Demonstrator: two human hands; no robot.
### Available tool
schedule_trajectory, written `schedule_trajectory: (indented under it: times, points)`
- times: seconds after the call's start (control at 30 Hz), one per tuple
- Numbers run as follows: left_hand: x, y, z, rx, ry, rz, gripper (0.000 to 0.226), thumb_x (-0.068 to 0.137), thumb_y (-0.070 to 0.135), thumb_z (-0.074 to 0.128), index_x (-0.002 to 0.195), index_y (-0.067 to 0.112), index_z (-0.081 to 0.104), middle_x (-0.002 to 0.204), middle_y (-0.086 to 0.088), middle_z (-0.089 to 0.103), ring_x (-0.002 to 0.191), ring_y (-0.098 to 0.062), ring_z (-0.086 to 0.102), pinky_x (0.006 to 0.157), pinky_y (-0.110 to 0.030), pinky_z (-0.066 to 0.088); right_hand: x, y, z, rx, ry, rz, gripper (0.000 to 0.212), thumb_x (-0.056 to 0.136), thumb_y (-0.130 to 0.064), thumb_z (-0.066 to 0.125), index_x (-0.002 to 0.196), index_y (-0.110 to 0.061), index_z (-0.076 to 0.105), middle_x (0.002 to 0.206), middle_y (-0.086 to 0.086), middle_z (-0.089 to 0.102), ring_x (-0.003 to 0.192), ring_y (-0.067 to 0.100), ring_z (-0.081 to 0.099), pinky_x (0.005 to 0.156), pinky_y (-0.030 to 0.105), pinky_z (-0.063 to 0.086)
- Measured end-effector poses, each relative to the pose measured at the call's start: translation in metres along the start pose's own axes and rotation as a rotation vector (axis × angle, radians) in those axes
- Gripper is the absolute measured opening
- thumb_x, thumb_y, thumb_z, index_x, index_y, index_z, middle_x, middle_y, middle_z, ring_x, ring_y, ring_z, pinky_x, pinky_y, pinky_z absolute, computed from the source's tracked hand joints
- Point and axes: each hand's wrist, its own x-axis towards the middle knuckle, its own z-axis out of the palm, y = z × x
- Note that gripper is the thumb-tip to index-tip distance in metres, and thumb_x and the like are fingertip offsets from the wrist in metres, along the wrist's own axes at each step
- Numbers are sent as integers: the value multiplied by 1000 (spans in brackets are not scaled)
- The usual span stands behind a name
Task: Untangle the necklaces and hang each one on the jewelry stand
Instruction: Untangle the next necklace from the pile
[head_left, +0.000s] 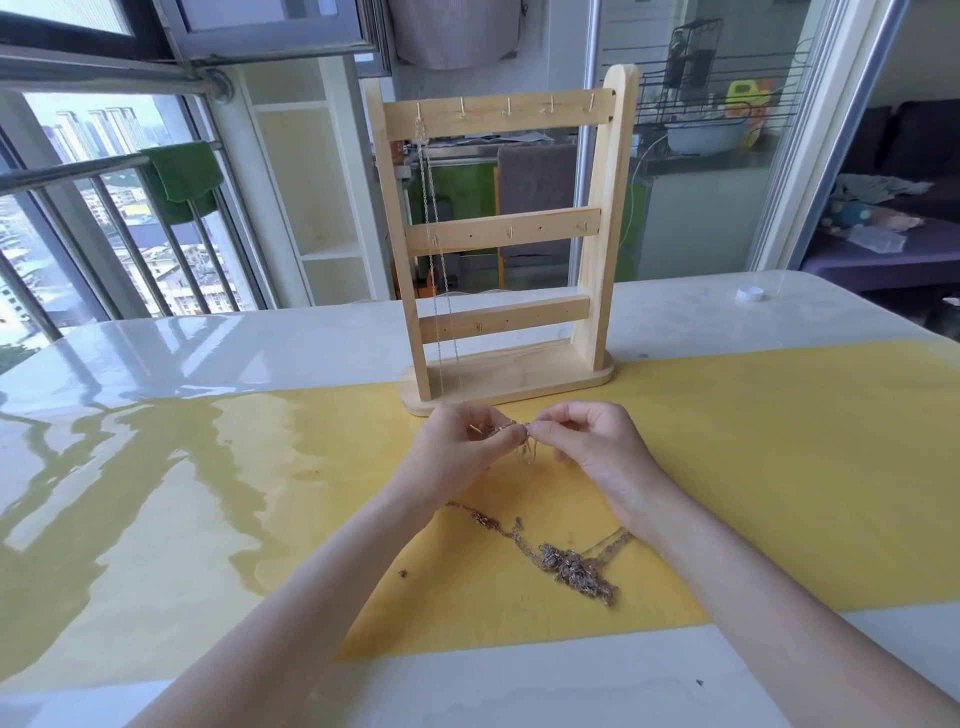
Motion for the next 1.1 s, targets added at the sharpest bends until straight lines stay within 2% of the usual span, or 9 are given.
schedule_trajectory:
  times: [0.1,0.27,0.47,0.63,0.73,0.83,0.93,1.03,1.1]
  points:
    - [1,2,5,30,2,43,22,84,26,69,63,23,62,59,3,51,62,-14,44,65,-41,49,2,-1,-2,74,-10,40,13,82,-7,68,70,-12,68,65,0,57,59,11,44,58,17,37]
    - [-1,2,4,-197,-12,-68,22,87,17,66,66,18,62,53,14,49,53,-1,46,57,-15,44,2,-1,0,189,-29,49,17,83,0,64,69,-10,64,62,-2,61,66,12,50,61,21,39]
    - [-2,4,4,-277,-2,-73,22,91,12,59,69,16,60,59,16,60,62,-1,52,63,-16,46,1,-1,5,341,-79,47,17,84,5,60,73,-6,60,67,5,63,65,13,57,58,18,44]
    - [-3,3,4,-198,42,-51,24,87,16,67,64,18,59,59,5,47,50,0,43,51,-9,39,2,0,3,412,-52,70,20,83,8,61,76,-9,55,66,4,60,63,14,52,57,17,44]
    - [-4,3,3,-202,34,-56,24,88,19,65,64,19,61,62,4,48,55,-4,44,53,-10,40,2,1,2,455,-96,78,22,84,9,59,84,-11,51,66,4,61,63,14,53,57,20,43]
    - [-5,3,4,-233,17,-68,23,89,19,63,66,17,65,62,5,53,59,-6,46,56,-13,42,1,3,3,305,-164,59,24,83,9,61,92,-12,51,73,7,65,68,19,54,64,25,45]
    - [-4,7,6,-175,-15,-77,22,90,17,62,69,12,65,51,10,51,51,-3,45,56,-15,38,0,2,7,15,-184,-23,24,82,6,62,89,-15,53,74,5,62,68,15,51,70,24,44]
    - [-4,7,5,-182,-42,-106,25,89,21,64,65,15,64,52,8,48,54,-7,45,63,-24,37,1,3,9,-227,-141,-123,22,80,2,64,83,-18,58,71,-1,60,65,11,51,68,21,43]
    - [-5,7,3,-252,-62,-139,27,87,24,66,61,19,63,56,7,48,58,-9,45,68,-28,39,2,5,9,-266,-88,-137,18,80,0,65,81,-18,63,69,-4,60,67,10,53,68,23,45]
